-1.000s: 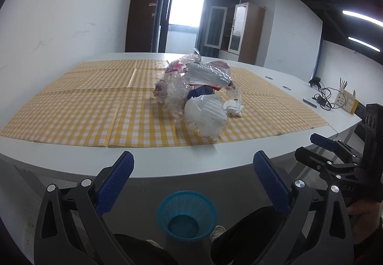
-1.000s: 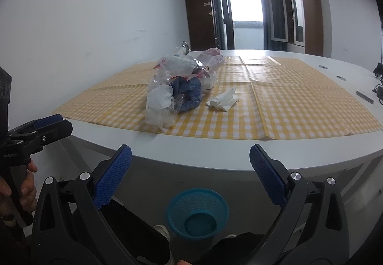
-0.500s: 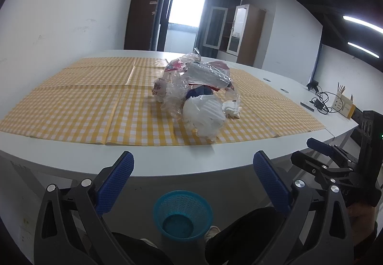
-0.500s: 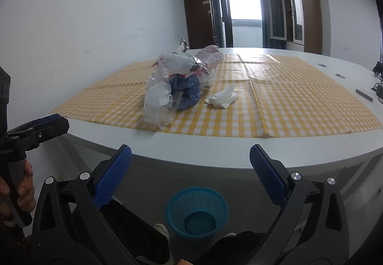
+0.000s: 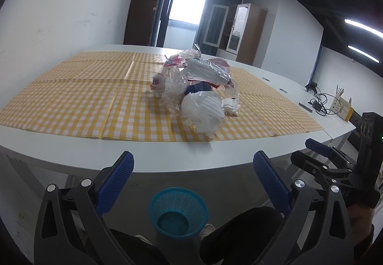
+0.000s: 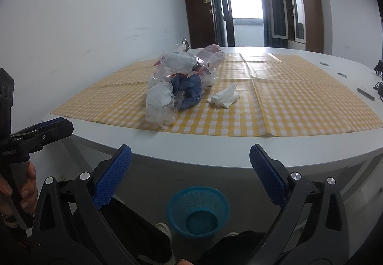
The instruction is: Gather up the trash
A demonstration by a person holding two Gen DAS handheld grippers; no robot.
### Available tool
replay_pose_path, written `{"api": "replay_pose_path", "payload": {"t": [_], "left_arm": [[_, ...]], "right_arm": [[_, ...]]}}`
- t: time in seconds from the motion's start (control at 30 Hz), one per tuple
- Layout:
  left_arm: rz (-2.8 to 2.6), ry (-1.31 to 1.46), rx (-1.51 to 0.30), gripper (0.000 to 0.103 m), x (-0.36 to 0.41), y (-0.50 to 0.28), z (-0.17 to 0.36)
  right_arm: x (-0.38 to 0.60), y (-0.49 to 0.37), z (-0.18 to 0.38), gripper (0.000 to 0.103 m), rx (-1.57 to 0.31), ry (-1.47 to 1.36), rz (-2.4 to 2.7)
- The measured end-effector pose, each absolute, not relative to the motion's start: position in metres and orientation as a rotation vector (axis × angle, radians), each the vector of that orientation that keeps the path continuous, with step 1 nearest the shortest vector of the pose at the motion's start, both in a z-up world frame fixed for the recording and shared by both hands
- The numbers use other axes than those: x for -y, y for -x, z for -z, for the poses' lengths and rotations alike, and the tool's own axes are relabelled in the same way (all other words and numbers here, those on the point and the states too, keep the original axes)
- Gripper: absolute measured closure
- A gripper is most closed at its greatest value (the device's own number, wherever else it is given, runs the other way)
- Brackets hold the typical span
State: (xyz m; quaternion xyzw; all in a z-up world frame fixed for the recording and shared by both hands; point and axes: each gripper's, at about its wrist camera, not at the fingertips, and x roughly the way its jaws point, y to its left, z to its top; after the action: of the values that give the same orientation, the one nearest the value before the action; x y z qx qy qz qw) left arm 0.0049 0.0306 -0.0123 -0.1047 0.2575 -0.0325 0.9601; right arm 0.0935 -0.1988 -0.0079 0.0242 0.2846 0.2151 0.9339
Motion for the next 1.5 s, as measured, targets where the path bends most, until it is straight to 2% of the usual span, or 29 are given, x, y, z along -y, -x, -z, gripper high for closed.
{"api": "replay_pose_path", "payload": {"t": [0.53, 1.0, 1.23, 1.33, 1.43, 1.5], "left_arm": [[0.051, 0.228, -0.553, 0.006, -0.037, -0.025, 0.029], [0.054, 0.166, -0.569, 0.006, -0.027, -0.077, 0.022], [0.089, 0.114, -0.612, 0.006, 0.001, -0.111, 0.035], [0.093, 0.111, -0.627, 0.006, 0.007, -0.126, 0.038], [0.089, 0.133, -0.63, 0.006, 0.008, -0.141, 0.039], [0.086, 0.137, -0.639, 0.006, 0.009, -0.149, 0.04]], "right_arm": [[0.192, -0.114, 0.005, 0.009, -0.583, -0.035, -0.451], [0.177, -0.197, -0.028, 0.009, -0.57, 0.057, -0.487], [0.157, -0.242, -0.028, 0.013, -0.638, 0.062, -0.545], [0.144, -0.257, -0.025, 0.02, -0.665, 0.103, -0.549], [0.139, -0.274, -0.024, 0.021, -0.693, 0.099, -0.555], [0.137, -0.285, -0.023, 0.026, -0.71, 0.091, -0.555]]}}
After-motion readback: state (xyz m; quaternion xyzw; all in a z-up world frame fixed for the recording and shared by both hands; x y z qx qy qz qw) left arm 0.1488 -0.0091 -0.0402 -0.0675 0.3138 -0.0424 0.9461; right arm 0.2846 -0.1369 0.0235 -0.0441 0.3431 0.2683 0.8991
